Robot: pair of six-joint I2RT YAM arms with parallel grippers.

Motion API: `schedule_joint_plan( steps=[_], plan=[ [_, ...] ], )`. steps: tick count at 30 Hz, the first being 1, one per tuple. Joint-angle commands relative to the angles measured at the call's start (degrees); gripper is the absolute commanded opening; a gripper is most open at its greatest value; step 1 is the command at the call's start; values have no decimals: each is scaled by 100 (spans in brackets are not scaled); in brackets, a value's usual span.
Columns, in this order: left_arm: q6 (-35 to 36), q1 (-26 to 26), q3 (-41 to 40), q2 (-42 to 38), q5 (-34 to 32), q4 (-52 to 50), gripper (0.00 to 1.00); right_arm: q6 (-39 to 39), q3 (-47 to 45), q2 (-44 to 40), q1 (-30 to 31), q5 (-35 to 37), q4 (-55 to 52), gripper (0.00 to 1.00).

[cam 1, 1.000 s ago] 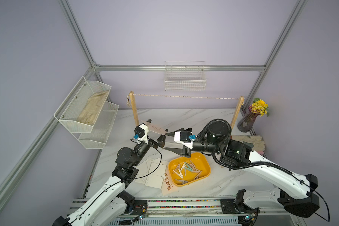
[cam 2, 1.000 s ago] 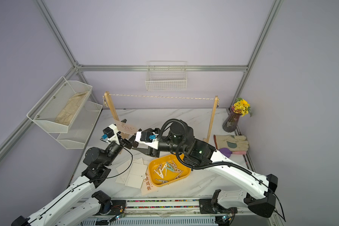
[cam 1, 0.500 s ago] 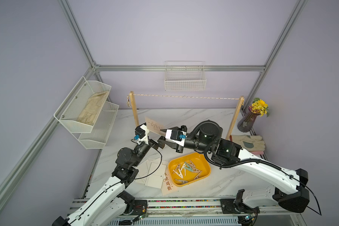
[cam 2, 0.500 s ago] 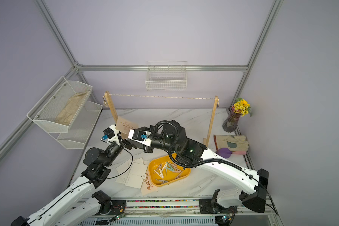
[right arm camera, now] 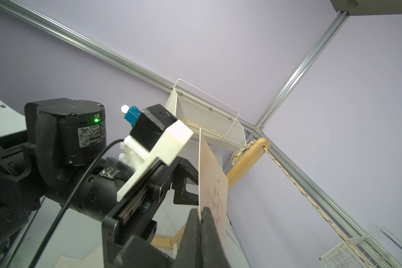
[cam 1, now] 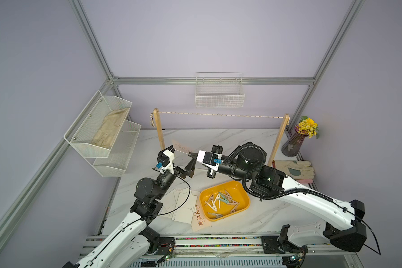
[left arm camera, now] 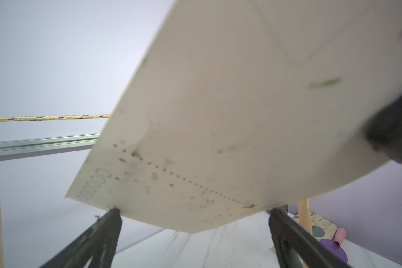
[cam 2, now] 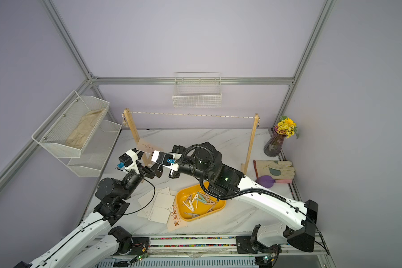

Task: Remove the postcards from the strings
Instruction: Place the postcard on the postcard.

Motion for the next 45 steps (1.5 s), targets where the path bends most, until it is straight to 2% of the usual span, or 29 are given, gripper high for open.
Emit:
schedule_joint_plan(
  steps=[1,8,12,15,17,19,25,35,42,45],
  plan=[
    [68,-41,-177,-264,-97,119,100,-100,-91,-45,36,262,369,0],
    [474,-45,-300,-1594,-129,-832,100,284,116,5,-29,1325,465,0],
    [887,-45,-235,-2431,-487,-1548,100,734,123,109,-209,1549,458,0],
    [1067,-41,-129,-2874,-1054,-1863,100,1266,90,112,-392,1531,403,0],
    [1189,-42,-84,-3056,-1531,-1873,100,1765,112,282,-527,1322,181,0],
    [1348,-41,-24,-3138,-1972,-1856,100,2483,90,338,-696,808,-83,0],
    [1715,-41,18,-3106,-2446,-1737,100,4254,-613,394,-915,-668,-71,0],
    [2321,-45,198,-2965,-2407,-1466,100,5876,-1624,957,-922,-1769,993,0],
    [2345,-43,176,-2883,-2025,-1639,100,6961,-1615,2393,-926,-2587,2191,0],
    [2332,-39,148,-2834,-1942,-1667,100,7101,-1454,2932,-905,-2707,2403,0]
  ],
)
